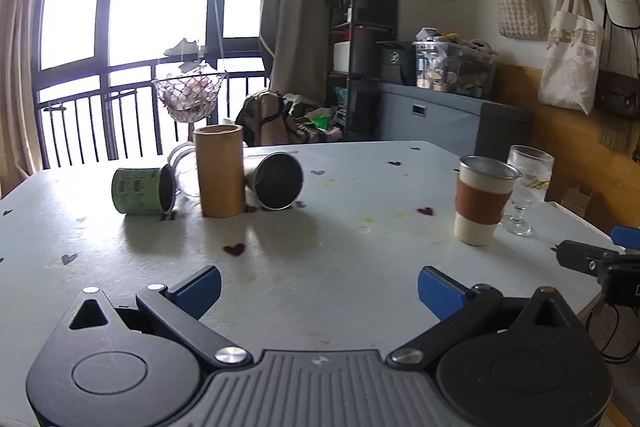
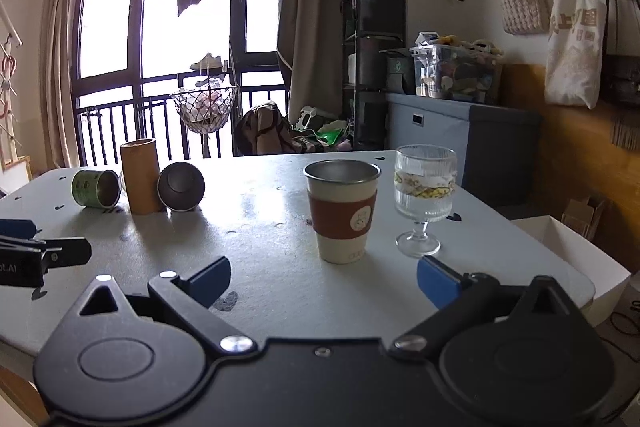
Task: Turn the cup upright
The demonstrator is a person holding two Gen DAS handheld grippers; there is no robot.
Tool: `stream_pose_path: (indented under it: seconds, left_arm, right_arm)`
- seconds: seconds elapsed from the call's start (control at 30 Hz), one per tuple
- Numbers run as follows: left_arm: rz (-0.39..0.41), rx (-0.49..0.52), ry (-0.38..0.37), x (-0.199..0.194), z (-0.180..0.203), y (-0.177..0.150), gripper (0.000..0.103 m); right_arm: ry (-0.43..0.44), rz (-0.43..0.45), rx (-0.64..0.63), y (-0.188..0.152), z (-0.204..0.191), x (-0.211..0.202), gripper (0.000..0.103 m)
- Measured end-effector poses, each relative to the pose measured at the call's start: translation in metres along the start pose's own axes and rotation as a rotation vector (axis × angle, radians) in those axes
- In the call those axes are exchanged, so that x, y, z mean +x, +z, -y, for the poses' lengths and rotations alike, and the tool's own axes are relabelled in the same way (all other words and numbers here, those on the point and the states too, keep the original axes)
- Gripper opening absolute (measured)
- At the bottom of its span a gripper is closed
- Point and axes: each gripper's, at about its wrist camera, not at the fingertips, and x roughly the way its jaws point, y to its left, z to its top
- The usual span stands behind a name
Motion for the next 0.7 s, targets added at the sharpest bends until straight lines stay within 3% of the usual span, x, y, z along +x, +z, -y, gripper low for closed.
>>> stream_pose_path:
  seconds: [0.7]
  left_arm:
    - [0.016,-0.007,0.036,-0.007,-0.010,-0.003,0.103]
  right_arm:
    - [0.007,-0.009,-0.020,0.000,-0.015,0.000,0.101]
